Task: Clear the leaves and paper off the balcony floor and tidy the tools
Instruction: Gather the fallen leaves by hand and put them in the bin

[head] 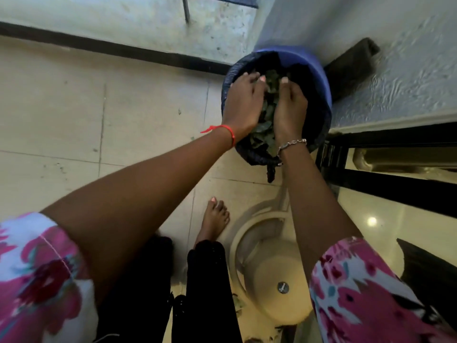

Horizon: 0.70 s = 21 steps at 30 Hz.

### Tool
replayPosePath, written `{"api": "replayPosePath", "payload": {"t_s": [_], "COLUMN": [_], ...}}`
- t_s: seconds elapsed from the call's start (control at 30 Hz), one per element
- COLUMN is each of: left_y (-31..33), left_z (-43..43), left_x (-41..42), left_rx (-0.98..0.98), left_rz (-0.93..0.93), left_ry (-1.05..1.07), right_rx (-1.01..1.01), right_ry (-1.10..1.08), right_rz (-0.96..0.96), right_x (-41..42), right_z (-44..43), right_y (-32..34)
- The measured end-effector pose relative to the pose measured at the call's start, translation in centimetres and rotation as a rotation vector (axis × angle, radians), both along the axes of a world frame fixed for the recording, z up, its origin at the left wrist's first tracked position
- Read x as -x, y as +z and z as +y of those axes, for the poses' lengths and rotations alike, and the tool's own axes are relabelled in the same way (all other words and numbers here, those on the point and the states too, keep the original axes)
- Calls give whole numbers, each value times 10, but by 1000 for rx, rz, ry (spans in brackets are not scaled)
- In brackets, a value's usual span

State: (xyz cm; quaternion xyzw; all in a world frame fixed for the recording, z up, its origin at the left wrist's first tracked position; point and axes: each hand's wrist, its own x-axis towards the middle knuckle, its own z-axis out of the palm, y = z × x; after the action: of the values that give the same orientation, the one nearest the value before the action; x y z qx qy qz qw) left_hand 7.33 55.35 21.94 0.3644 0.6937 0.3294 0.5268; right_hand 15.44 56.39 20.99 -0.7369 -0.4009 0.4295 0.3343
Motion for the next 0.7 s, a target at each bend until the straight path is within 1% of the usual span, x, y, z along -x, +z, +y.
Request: {"api": "replayPosePath", "payload": {"t_s": [0.1,0.17,0.23,0.3,0.37,0.47,0.63,0.7], "left_y": [5,12,25,36,44,52,65,70], "left_z": [-9,-19,-36,-61,-95,-154,-277,-327], "left_x": [20,39,60,92,126,170,230,243], "left_rx": [-15,-114,-213,-239,-217,-172,-67,-38], "left_rz": [41,69,152,234,301,409,501,524], "left_ry": [-11,-7,-14,59,128,170,311,357], "right_rx": [-34,-73,-96,-97,-100,-131,-123,-159], "right_ry": [67,144,239,382,561,768,1002,1086], "right_rz": [-135,-191,-169,-128,-120,-127,-78,-69], "right_x": [22,45,67,93,121,157,213,230], "right_z": [-5,-16,-30,-50,-73,-112,-196,-234], "right_y": [10,20,30,39,51,65,80,85]}}
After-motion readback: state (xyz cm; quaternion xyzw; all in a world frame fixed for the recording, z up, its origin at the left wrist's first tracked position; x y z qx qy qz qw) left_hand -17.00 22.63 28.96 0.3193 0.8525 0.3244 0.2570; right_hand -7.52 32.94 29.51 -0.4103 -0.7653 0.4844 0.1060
